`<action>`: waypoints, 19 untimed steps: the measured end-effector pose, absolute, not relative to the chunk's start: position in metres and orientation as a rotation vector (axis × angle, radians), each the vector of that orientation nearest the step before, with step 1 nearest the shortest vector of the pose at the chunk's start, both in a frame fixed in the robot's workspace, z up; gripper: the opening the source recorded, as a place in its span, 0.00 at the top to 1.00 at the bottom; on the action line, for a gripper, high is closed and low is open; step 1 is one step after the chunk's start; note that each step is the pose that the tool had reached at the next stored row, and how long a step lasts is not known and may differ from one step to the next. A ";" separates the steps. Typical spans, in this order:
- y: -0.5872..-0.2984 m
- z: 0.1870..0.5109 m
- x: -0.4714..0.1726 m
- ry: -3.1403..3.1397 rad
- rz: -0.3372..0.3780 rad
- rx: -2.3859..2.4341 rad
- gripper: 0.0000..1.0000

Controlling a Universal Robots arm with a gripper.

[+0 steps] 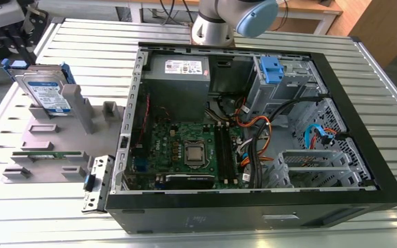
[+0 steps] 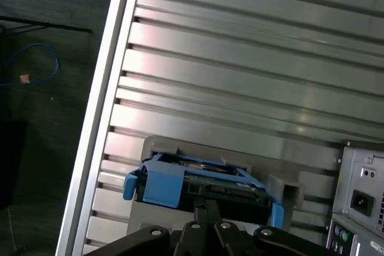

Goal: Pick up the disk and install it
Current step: 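Pick up the disk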

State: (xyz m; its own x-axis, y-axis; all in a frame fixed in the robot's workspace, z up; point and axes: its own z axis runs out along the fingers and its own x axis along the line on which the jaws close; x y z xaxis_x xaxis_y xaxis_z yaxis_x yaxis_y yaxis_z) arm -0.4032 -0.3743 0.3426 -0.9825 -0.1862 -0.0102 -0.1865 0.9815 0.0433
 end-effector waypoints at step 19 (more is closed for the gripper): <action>-0.374 0.342 -0.403 3.031 0.070 -0.828 0.89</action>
State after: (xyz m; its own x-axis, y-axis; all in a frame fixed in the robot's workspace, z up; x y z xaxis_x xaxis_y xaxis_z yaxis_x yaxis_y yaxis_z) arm -0.4032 -0.3743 0.3415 -0.8611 -0.5084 -0.0101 -0.5083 0.8601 0.0432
